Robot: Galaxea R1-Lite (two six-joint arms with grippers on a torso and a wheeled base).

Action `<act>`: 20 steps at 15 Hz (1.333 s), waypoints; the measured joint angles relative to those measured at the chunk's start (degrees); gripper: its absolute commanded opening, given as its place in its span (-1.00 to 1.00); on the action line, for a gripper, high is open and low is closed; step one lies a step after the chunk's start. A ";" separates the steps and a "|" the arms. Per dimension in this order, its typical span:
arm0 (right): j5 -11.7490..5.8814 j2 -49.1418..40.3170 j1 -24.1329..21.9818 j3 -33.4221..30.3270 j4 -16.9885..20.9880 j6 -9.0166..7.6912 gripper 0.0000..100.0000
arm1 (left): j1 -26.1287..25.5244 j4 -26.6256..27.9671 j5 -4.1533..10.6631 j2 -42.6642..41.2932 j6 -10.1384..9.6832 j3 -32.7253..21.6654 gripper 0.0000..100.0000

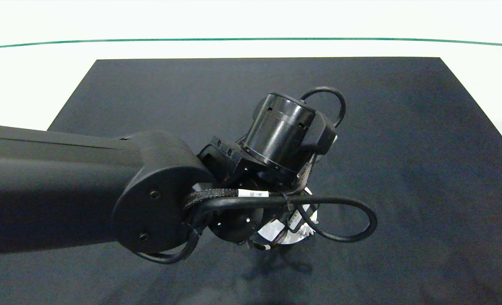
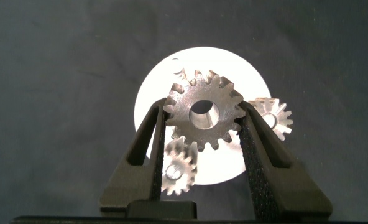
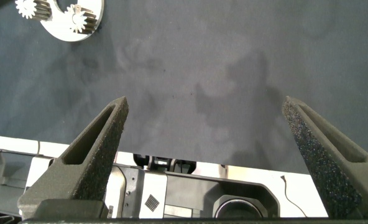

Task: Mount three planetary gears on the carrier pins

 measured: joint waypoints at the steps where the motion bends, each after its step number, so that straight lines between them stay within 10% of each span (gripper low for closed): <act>1: 0.00 -0.13 -0.07 0.01 0.00 0.02 1.00 | -0.06 0.85 0.02 0.85 0.05 -0.94 -0.74; 20: 0.20 -2.15 0.06 1.52 0.00 0.17 1.00 | 2.97 8.72 -0.04 12.59 2.15 -17.79 -0.74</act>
